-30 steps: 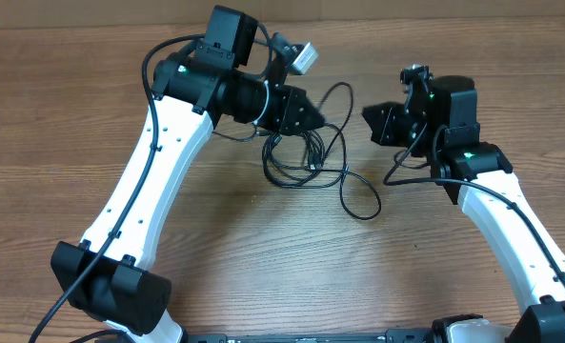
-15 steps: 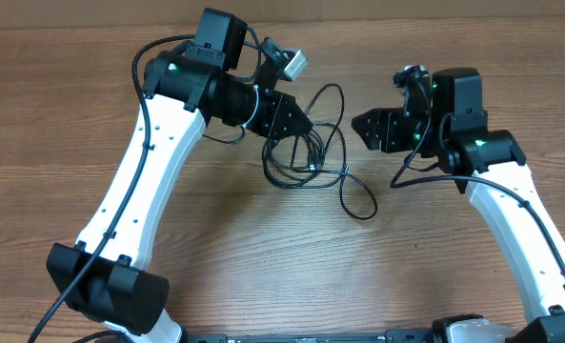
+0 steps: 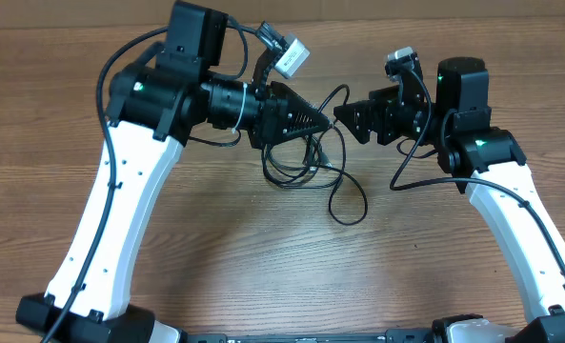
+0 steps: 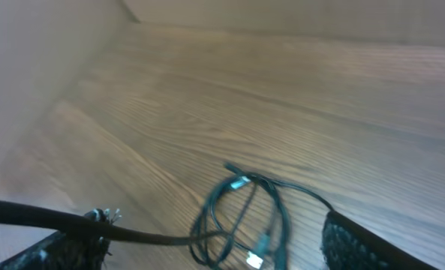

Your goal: Untangle cables

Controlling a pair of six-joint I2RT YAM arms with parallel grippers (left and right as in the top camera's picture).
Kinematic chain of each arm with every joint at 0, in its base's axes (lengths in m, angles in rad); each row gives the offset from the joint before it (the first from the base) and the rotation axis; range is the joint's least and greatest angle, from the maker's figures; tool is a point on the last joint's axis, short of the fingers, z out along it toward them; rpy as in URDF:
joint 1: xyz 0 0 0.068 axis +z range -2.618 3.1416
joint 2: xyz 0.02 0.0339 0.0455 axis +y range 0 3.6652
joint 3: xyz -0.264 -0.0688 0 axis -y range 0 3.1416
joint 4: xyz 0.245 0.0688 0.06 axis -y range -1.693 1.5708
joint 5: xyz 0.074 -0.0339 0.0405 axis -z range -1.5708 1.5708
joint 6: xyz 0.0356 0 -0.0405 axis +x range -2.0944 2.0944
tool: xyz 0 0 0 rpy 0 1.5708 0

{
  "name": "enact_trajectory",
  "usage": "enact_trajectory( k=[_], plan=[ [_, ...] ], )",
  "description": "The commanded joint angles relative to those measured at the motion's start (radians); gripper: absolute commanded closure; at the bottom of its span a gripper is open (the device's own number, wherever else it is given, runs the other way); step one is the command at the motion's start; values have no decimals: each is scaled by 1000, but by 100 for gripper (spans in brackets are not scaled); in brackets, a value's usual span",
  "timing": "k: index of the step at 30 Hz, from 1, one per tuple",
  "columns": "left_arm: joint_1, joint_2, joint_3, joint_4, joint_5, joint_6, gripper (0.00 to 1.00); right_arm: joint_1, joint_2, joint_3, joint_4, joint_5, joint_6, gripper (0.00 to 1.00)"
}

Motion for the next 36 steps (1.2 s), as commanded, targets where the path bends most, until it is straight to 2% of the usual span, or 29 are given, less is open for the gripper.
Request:
enact_trajectory(
  k=[1,5,9,11,14,15,18,21,24,26,27,28,31,36],
  plan=[
    [-2,-28,25,6,64,21,96,6,19,18,36,-111,-3,18],
    [-2,-28,24,6,64,2,96,34,40,18,76,-196,-3,29],
    [-2,-28,24,6,62,3,96,66,41,18,95,-198,-4,42],
    [-2,-28,24,6,59,3,96,72,41,18,107,-190,-4,55],
    [-2,-28,24,4,37,2,96,72,41,18,100,-120,-4,87],
    [-2,-28,24,0,9,2,96,72,41,18,88,-77,-3,94],
    [-2,-28,24,-23,-122,3,96,72,40,18,34,110,-3,96],
    [-2,-28,24,-60,-326,1,96,72,38,18,-31,349,8,96],
    [-2,-27,24,-95,-581,-55,88,72,21,29,-107,570,27,96],
    [-2,-27,20,-111,-747,-113,64,72,4,60,-164,666,27,96],
    [-2,-27,19,-118,-819,-137,56,72,-4,82,-191,702,26,96],
    [-2,-27,19,-123,-870,-154,52,72,-14,110,-220,732,26,96],
    [-2,-26,18,-122,-951,-201,48,72,-38,236,-314,793,26,96],
    [-2,-19,9,-97,-951,-222,45,72,-56,455,-394,791,26,96]
  ],
)
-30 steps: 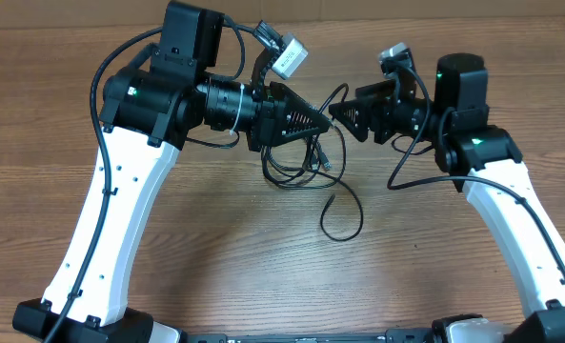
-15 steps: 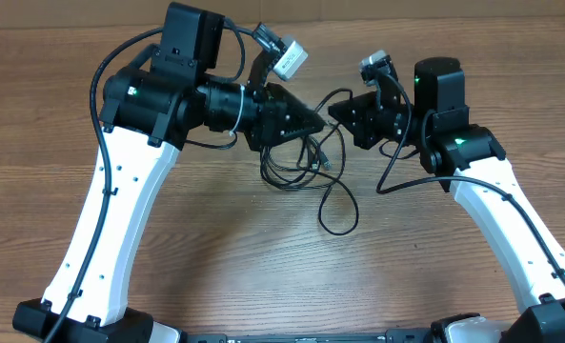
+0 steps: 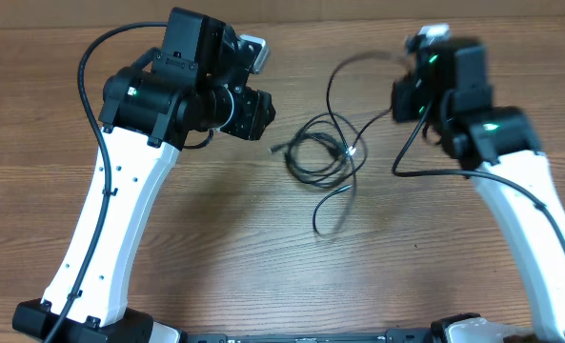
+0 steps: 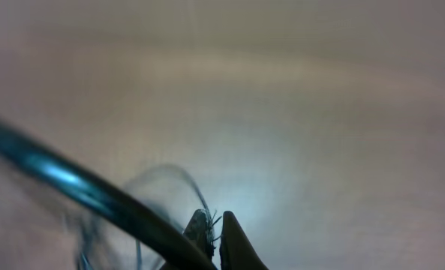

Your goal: Untangle cables

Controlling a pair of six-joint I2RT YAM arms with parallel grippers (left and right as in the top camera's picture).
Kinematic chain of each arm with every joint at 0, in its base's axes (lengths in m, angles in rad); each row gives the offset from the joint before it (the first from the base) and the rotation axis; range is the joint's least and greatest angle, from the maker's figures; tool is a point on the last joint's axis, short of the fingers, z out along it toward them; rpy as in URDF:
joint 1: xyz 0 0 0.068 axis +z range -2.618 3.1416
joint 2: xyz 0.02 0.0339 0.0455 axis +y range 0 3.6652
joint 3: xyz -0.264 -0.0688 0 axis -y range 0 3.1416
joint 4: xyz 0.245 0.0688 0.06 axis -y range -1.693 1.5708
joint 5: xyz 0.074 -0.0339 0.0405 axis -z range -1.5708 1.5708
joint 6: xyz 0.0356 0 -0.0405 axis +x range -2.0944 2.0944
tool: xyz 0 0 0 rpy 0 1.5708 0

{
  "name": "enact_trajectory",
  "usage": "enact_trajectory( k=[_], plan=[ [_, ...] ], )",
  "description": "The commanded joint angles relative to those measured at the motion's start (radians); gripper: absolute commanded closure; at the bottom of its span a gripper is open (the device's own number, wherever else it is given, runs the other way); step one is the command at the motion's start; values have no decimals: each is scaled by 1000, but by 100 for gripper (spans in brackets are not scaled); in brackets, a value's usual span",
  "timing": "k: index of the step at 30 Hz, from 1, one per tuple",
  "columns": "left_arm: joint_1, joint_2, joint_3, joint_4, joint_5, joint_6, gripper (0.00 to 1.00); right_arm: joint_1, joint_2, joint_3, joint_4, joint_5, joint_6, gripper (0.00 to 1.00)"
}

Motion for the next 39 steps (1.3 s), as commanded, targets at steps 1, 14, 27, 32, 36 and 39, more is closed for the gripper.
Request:
enact_trajectory(
  k=[1,14,27,32,36,39],
  plan=[
    [-1,1,5,10,-76,-61,45,-1,-63,149,-14,51,12,96],
    [-1,178,5,42,77,-147,43,-1,-79,302,-9,-173,29,96],
    [-47,399,5,106,262,-126,41,-1,-81,302,138,259,41,95],
    [-89,444,5,138,387,-55,41,-1,-83,302,194,268,84,95],
    [-130,462,5,141,387,29,37,-1,-81,301,148,266,86,96],
    [-156,470,5,141,385,89,34,-1,-80,301,126,267,86,95]
  ],
)
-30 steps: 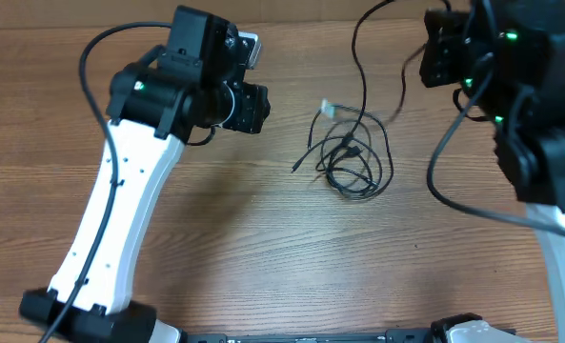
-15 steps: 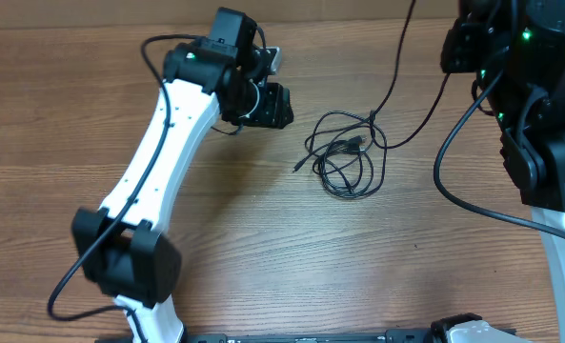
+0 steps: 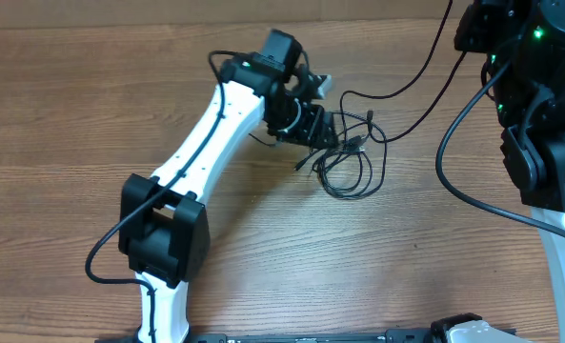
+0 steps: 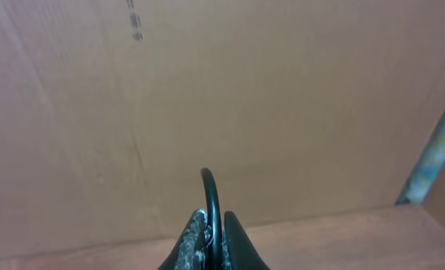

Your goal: Untangle cables

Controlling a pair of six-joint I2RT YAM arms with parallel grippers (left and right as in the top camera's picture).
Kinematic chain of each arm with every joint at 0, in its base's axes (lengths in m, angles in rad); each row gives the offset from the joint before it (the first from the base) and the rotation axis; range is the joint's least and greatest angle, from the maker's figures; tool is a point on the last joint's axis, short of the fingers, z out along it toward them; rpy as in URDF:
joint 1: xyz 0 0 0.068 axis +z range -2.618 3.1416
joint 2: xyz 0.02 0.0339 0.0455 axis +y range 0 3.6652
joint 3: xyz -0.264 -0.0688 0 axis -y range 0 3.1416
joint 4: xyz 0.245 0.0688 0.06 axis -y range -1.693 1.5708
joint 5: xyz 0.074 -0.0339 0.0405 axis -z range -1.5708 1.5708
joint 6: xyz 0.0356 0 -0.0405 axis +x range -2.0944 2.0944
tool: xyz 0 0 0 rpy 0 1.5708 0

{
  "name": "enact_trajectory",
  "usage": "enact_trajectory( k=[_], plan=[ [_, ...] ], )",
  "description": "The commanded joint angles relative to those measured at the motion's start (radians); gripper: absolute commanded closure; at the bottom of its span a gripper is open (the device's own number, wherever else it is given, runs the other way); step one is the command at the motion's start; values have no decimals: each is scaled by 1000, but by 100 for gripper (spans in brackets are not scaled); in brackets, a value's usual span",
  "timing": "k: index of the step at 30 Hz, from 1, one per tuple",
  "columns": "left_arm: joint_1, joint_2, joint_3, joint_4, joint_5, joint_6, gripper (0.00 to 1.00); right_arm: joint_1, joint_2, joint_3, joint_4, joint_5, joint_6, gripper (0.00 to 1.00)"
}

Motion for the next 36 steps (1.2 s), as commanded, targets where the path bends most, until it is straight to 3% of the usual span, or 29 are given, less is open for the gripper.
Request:
enact_trajectory(
  k=[1,7,13,19,23,31,33,34,36],
  plan=[
    [-30,20,5,3,37,122,33,0,-1,13,-5,18,15,96],
    [-79,21,5,3,-12,262,26,-3,0,13,-15,22,11,95],
    [-125,21,5,5,-105,338,25,-11,1,13,-19,22,11,96],
    [-171,21,5,27,-257,343,26,-11,1,13,-18,22,11,96],
    [-182,26,5,39,-340,306,32,-11,1,13,-12,22,11,96],
    [-182,28,3,63,-448,234,59,-11,1,13,-12,81,11,96],
    [-182,28,3,67,-481,206,79,-11,1,14,-15,97,11,96],
    [-180,28,3,69,-499,188,96,-11,1,14,-19,103,11,96],
    [-179,28,3,70,-530,153,96,-11,1,13,-31,104,11,96]
  ],
)
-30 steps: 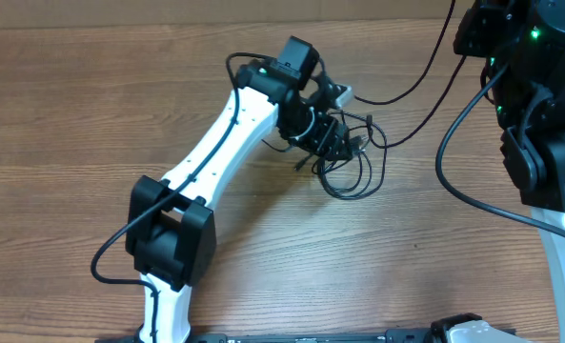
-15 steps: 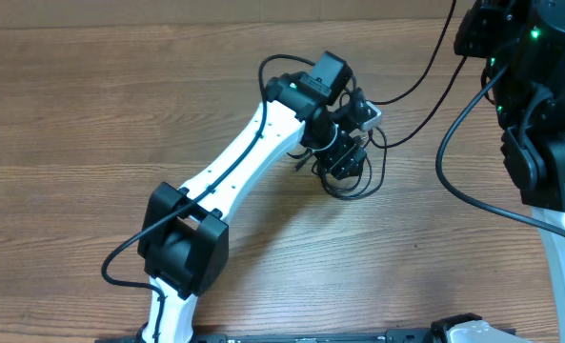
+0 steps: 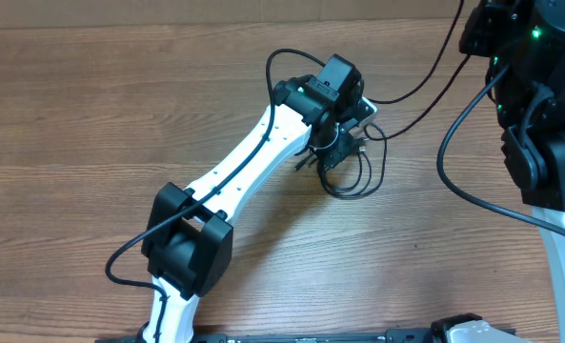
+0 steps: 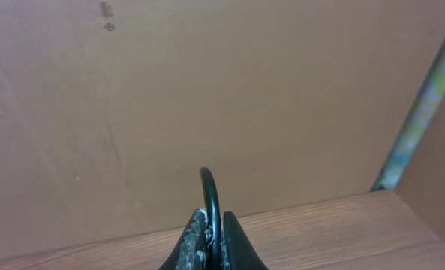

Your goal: Untangle cables

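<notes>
A tangle of thin black cables (image 3: 353,171) lies on the wooden table right of centre. My left arm reaches across the table, and its gripper (image 3: 343,143) sits down on the tangle's upper edge; its fingers are hidden under the wrist. One black strand (image 3: 417,88) climbs from the tangle to the top right. My right gripper (image 4: 213,225) is raised high, facing a cardboard wall, and is shut on that black cable (image 4: 210,187), which arches up between the fingers.
The right arm's body (image 3: 539,105) fills the right edge of the overhead view, close to the camera, with its own black supply cable (image 3: 454,176) looping beside it. A brown cardboard wall (image 4: 207,90) stands behind the wooden table (image 3: 91,124).
My left gripper has moved right and slightly nearer, from the tangle's upper left onto its top edge. The right gripper stays raised and shut on the cable, turned slightly.
Both grippers met low over the tangle, the right one round a strand. The right then held the strand further back while the left had drawn back left. After that the right was high up with the strand, and the left arm reached out to the tangle, where it stays.
</notes>
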Controlling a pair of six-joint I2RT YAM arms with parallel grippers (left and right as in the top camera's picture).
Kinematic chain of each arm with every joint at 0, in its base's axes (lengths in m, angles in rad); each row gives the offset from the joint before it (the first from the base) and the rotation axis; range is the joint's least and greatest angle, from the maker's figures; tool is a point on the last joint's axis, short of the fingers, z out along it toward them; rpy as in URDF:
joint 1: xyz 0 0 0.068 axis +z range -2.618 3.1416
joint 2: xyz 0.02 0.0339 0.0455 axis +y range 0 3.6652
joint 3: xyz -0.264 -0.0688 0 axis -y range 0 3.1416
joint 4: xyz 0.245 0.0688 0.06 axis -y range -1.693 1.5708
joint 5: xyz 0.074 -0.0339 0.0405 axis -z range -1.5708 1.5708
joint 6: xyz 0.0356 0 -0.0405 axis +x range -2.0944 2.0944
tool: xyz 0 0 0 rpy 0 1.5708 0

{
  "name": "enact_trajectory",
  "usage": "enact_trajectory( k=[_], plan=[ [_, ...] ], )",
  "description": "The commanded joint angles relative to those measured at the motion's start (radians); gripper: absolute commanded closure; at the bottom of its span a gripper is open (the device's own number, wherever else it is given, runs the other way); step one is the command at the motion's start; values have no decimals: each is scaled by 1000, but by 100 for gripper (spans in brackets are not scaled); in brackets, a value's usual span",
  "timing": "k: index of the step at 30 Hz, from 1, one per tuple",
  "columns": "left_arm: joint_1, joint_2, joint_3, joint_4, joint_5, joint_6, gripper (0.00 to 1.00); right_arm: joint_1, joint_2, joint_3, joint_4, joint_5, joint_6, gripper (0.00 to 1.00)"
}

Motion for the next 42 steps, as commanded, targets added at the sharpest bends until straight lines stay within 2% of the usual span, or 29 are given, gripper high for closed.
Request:
enact_trajectory(
  k=[1,4,8,10,13,18,21,25,27,32,42],
  plan=[
    [3,17,5,1,-99,-82,96,-5,1,13,-8,39,6,96],
    [15,5,16,-22,-193,-134,95,-5,1,13,-21,93,7,96],
    [70,-55,35,-65,-314,-222,96,-18,1,14,-7,316,6,96],
    [117,-107,35,-72,-329,-262,96,-43,1,14,2,438,6,96],
    [203,-195,35,-74,-310,-319,96,-96,1,14,3,516,6,96],
    [333,-314,35,-58,-177,-341,96,-166,1,13,-53,459,6,96],
    [388,-365,35,-70,-175,-349,96,-200,9,11,-93,457,7,96],
    [437,-406,35,-82,-174,-429,96,-259,26,10,-120,461,40,96],
    [440,-412,35,-87,-153,-446,96,-275,32,10,-143,429,60,96],
    [420,-401,28,-128,6,-421,96,-280,53,-1,-239,240,60,96],
    [404,-367,7,-290,-71,-389,96,-372,179,-21,-254,241,95,96]
  ],
)
